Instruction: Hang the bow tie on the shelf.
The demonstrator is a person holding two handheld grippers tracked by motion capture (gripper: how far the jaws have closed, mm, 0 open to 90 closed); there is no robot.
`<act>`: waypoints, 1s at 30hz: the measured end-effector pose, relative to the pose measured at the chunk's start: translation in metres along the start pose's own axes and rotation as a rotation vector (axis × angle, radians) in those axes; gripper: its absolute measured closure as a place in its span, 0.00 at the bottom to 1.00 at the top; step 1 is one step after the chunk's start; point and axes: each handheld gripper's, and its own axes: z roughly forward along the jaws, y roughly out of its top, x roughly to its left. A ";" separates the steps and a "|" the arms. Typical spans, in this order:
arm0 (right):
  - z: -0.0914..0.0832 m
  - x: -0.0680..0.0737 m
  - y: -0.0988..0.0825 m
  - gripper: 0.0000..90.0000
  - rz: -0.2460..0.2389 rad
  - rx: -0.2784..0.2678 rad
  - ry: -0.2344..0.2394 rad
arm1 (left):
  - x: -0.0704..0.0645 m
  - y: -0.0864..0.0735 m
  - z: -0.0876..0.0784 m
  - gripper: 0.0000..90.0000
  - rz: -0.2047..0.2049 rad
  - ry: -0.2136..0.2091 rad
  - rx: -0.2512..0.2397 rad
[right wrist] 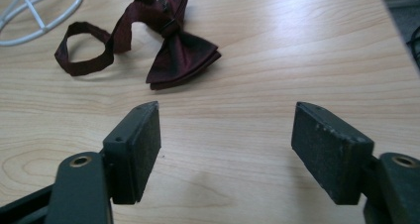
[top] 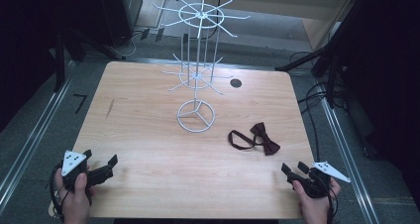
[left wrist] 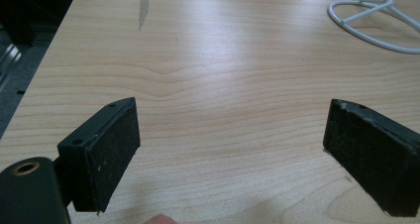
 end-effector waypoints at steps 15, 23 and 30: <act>0.019 0.017 0.029 0.20 -0.083 0.216 -0.059 | 0.000 0.000 0.000 0.09 0.002 -0.007 -0.005; 0.042 0.027 0.046 0.16 -0.122 0.429 -0.087 | 0.000 0.000 0.000 0.09 0.004 -0.007 -0.004; 0.054 0.037 0.060 0.15 -0.130 0.489 -0.075 | 0.000 0.000 0.000 0.09 0.013 -0.012 0.002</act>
